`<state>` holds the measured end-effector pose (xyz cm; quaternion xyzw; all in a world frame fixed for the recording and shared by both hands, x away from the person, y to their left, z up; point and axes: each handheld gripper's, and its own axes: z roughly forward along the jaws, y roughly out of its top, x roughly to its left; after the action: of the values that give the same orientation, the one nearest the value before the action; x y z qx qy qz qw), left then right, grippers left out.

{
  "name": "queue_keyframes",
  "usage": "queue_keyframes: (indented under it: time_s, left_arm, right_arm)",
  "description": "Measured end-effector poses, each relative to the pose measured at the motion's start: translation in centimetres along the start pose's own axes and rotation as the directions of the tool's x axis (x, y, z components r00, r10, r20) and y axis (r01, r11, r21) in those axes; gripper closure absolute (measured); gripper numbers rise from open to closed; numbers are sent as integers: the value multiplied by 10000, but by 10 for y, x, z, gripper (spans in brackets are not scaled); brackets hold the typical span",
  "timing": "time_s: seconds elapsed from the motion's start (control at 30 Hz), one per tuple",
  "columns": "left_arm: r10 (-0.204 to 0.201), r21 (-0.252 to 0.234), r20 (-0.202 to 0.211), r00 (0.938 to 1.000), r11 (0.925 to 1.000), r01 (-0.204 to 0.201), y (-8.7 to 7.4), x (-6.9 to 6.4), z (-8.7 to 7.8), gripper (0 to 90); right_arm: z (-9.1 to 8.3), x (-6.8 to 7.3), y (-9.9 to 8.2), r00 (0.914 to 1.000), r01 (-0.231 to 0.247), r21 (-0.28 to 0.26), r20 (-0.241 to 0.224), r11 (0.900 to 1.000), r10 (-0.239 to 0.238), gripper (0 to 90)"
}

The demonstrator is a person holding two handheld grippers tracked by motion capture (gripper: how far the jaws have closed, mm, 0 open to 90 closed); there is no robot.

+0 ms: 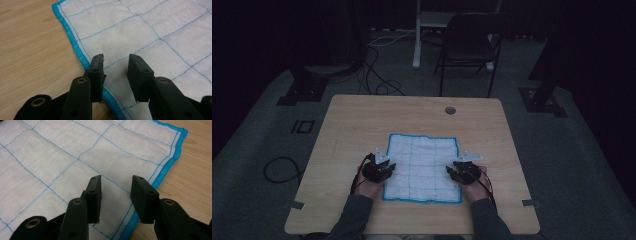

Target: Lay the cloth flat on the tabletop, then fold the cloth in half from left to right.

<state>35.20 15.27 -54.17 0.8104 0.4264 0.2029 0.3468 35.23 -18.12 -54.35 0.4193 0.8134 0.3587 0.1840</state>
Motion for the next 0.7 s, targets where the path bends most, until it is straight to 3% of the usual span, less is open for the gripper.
queue_keyframes:
  time_s: [0.33,0.47,0.63,0.7]
  left_arm:
    - [-220,65,-225,9995,9997,221,2,3,1,662]
    - [-657,133,-531,9964,9977,665,4,0,0,634]
    - [-1227,-351,-873,9886,9921,1201,3,0,-7,580]
    - [-1451,-292,-913,9852,9893,1430,2,3,-6,562]
  right_arm:
    - [2,1,1,10000,-55,-62,33,10000,55,603]
    - [3,2,2,10000,-64,-67,60,10000,64,603]
    - [3,2,2,10000,-57,-72,63,10000,58,603]
    - [3,2,2,10000,-52,-70,65,10000,52,603]
